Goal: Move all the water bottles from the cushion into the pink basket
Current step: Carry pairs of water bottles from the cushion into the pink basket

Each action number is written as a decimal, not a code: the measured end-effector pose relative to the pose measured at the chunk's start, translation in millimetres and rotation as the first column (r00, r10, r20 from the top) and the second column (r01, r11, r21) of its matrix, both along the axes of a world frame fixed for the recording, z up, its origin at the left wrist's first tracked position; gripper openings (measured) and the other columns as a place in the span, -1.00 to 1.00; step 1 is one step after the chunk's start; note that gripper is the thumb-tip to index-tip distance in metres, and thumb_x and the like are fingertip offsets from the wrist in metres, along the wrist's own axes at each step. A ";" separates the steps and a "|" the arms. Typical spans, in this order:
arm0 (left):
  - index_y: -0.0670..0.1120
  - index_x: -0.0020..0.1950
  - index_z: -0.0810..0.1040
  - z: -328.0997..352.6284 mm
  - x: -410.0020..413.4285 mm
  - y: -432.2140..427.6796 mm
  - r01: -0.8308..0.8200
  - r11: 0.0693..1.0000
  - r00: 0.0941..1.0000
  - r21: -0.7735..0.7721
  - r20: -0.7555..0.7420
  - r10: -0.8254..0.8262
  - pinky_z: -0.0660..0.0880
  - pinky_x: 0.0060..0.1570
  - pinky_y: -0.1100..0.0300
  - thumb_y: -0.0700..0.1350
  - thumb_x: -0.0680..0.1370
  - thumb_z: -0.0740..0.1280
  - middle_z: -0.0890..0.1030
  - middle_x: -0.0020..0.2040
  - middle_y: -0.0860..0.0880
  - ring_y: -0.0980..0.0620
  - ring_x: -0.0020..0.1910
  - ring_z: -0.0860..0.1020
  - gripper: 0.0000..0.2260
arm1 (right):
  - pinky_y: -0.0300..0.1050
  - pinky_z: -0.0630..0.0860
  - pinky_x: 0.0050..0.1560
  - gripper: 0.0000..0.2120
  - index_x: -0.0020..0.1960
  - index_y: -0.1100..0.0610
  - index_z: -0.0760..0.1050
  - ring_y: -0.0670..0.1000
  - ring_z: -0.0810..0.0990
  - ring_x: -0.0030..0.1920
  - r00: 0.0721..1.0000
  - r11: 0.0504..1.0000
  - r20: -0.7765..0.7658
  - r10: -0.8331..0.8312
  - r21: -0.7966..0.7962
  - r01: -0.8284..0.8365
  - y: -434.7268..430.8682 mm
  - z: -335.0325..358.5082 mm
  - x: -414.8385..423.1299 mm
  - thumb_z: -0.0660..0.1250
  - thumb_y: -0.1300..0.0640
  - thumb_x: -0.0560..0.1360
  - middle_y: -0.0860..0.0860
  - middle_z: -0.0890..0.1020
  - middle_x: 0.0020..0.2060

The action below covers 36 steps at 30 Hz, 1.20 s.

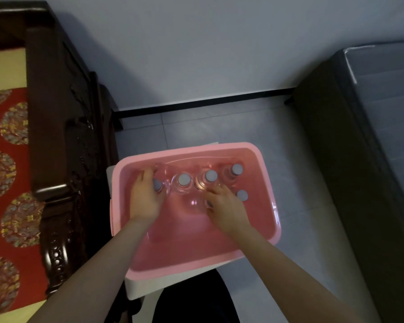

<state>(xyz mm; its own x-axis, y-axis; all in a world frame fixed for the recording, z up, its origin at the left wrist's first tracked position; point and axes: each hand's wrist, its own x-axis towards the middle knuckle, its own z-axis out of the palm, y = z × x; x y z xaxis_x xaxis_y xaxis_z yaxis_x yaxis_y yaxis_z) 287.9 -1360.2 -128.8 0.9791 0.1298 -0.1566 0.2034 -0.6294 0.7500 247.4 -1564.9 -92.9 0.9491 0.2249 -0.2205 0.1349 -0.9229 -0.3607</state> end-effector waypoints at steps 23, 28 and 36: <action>-0.21 0.07 0.56 16.0 6.1 2.1 0.271 0.944 0.962 0.191 -0.024 -0.271 0.46 0.01 -0.02 -0.18 0.42 0.46 0.58 0.05 -0.18 -0.22 0.06 0.51 -0.73 | -0.03 0.53 -0.38 -0.75 -0.19 0.21 0.56 0.18 0.55 -0.07 0.988 0.989 0.060 0.139 -0.066 -0.135 -13.7 2.7 3.8 0.52 0.34 0.17 0.11 0.60 -0.15; -0.15 0.26 0.51 56.3 9.4 2.7 0.325 0.924 0.943 0.203 0.003 -0.332 0.39 0.21 0.01 -0.06 0.41 0.49 0.54 0.23 -0.13 -0.16 0.23 0.46 -0.54 | -0.09 0.44 -0.05 -0.67 0.18 0.07 0.54 0.06 0.45 0.16 0.992 0.985 0.035 -0.123 0.126 0.118 -29.2 42.8 2.3 0.36 0.06 0.43 0.00 0.55 0.13; -0.17 0.26 0.53 189.3 -5.6 30.2 -0.009 1.000 0.958 0.022 0.288 0.002 0.35 0.21 0.23 -0.05 0.55 0.34 0.59 0.20 -0.08 -0.01 0.20 0.53 -0.67 | -0.11 0.41 0.21 -0.59 0.18 0.13 0.56 0.08 0.53 0.17 0.913 0.869 0.177 -0.367 0.414 0.269 -57.3 167.0 21.1 0.26 -0.06 0.43 0.04 0.61 0.12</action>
<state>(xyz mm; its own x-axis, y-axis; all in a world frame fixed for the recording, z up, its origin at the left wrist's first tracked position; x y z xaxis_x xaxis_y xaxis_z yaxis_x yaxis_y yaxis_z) 282.4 -1330.0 60.6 0.9815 0.1355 0.1350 -0.0157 -0.6464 0.7629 268.5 -1622.2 74.1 0.9947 -0.0801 0.0645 -0.0149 -0.7326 -0.6805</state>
